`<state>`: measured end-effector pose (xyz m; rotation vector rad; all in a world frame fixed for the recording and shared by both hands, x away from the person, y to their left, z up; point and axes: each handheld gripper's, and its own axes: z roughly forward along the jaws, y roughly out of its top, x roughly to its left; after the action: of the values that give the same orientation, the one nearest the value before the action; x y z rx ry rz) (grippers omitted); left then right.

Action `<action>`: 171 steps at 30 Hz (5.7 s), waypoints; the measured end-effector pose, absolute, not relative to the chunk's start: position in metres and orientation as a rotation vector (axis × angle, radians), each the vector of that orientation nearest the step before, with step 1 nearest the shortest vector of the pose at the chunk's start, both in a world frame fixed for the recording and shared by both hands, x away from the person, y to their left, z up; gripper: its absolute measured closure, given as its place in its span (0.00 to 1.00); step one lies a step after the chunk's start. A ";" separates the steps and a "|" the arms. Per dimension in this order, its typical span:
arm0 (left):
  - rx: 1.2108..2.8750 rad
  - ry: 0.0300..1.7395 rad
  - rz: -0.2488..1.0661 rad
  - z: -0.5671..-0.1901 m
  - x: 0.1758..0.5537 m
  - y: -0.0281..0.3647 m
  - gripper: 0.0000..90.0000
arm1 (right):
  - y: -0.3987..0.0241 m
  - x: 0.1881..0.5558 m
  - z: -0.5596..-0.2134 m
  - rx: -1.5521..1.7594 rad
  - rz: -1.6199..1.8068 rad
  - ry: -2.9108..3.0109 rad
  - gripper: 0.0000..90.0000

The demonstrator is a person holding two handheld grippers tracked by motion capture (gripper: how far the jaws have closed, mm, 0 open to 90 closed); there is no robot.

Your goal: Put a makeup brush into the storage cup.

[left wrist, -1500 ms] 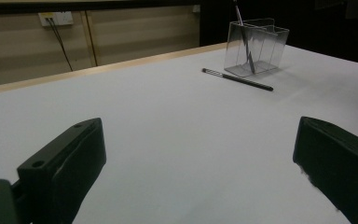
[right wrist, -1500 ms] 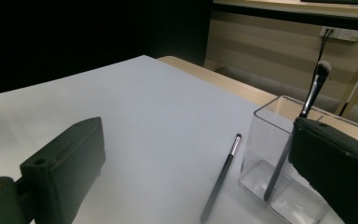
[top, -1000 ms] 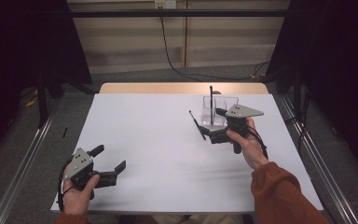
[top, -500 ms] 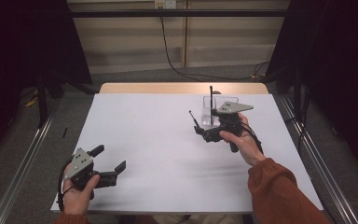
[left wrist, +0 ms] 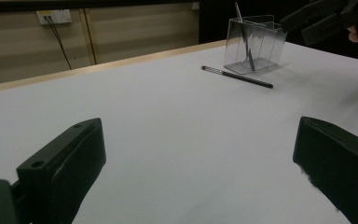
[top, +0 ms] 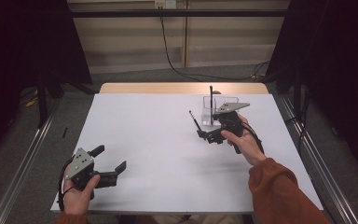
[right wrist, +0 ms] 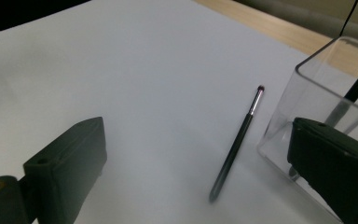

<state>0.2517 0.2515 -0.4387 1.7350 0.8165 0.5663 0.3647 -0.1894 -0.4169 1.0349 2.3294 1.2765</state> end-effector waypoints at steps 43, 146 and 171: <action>1.745 0.809 0.556 -0.440 0.252 0.251 0.03 | -0.154 0.418 -0.440 1.307 0.612 2.811 0.44; 1.761 0.808 0.554 -0.441 0.253 0.251 0.03 | -0.144 0.436 -0.442 1.508 0.334 2.709 0.94; 1.760 0.808 0.553 -0.441 0.253 0.250 0.03 | -0.173 0.408 -0.431 1.488 0.792 2.621 0.94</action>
<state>0.2527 0.2504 -0.4407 1.7604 0.8076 0.5532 0.4082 -0.1733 -0.4305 1.4876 2.6211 0.7923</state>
